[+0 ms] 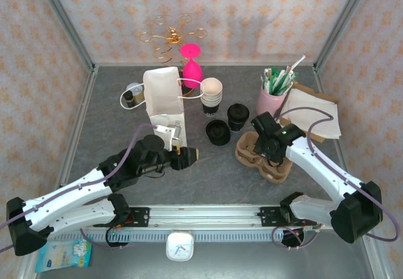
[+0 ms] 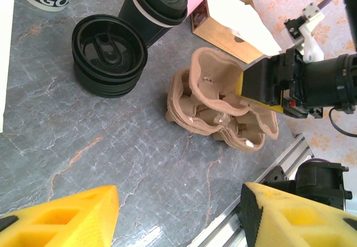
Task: Pack the takeout coffee
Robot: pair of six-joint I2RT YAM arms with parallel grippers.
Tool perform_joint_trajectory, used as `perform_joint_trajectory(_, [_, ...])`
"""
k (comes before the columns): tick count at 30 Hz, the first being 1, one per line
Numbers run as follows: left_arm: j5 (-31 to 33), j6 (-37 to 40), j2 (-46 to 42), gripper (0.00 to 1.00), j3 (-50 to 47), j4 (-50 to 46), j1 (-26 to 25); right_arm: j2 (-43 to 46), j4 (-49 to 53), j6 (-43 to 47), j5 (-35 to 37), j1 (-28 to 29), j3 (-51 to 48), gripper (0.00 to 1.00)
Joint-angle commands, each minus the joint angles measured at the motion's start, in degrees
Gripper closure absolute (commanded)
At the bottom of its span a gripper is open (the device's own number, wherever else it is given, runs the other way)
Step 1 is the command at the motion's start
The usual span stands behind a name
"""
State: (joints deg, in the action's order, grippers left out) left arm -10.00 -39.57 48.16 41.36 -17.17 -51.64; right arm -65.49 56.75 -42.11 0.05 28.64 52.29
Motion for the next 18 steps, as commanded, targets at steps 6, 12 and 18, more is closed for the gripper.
perform_joint_trajectory(6, [3.8,0.6,-1.1,0.38,5.8,-5.0,-0.1,0.7,6.2,2.5,1.8,-0.3,6.2,0.56])
perform_joint_trajectory(12, [8.3,-2.5,-1.8,0.38,11.6,-12.4,0.0,0.2,6.9,4.4,1.0,-0.3,10.1,0.57])
perform_joint_trajectory(18, [15.2,-8.0,-1.6,0.33,19.6,-21.1,0.0,-1.8,6.6,7.9,-0.1,-0.2,15.4,0.57])
